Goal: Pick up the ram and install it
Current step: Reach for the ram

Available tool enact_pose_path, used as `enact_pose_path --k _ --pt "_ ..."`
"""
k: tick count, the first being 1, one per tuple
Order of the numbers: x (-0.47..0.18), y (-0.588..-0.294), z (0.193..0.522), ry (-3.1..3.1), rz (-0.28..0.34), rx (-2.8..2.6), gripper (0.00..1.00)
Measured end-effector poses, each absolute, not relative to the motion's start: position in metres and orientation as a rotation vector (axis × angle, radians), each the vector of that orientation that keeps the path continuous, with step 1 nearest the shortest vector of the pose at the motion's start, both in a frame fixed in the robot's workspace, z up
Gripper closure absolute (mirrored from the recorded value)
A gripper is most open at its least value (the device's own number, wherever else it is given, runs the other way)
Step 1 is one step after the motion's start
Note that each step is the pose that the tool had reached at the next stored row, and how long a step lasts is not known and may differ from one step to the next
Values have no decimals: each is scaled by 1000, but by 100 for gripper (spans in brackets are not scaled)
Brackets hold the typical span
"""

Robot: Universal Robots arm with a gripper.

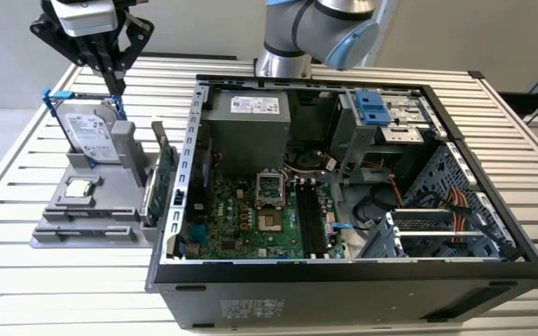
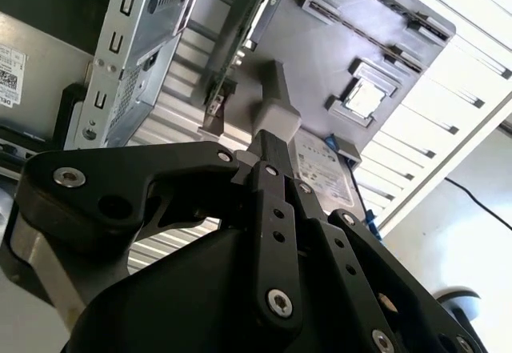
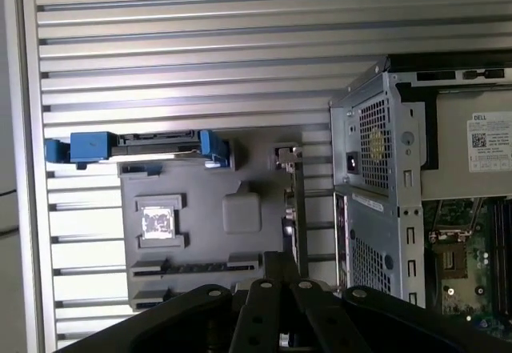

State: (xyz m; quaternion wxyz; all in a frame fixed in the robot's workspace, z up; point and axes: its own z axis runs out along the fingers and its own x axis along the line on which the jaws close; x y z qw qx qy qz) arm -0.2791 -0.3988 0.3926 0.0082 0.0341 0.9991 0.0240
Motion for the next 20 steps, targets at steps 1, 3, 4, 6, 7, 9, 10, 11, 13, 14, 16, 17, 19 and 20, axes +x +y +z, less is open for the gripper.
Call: enact_pose_path --k 1,3,4,6,7,9,10,11,13,14,16,17,19,20 --pt "-280 -399 393 3122 75 106 100" --pt "-281 -399 393 3122 75 106 100" --pt "-281 -399 393 3122 75 106 100" --pt "-283 -399 393 3122 75 106 100" --pt "-283 -399 393 3122 75 106 100" --pt "-284 -399 393 3122 75 106 100" --pt "-285 -399 393 3122 75 106 100" --pt "-286 -399 393 3122 75 106 100" --pt "-287 -399 393 3122 75 105 100" --pt "-287 -399 393 3123 75 105 100" --pt "-289 -399 393 3122 75 105 100" --pt "-289 -399 393 3122 75 105 100" --pt "-290 -399 393 3122 75 105 100" --pt "-291 -399 393 3122 75 105 100"
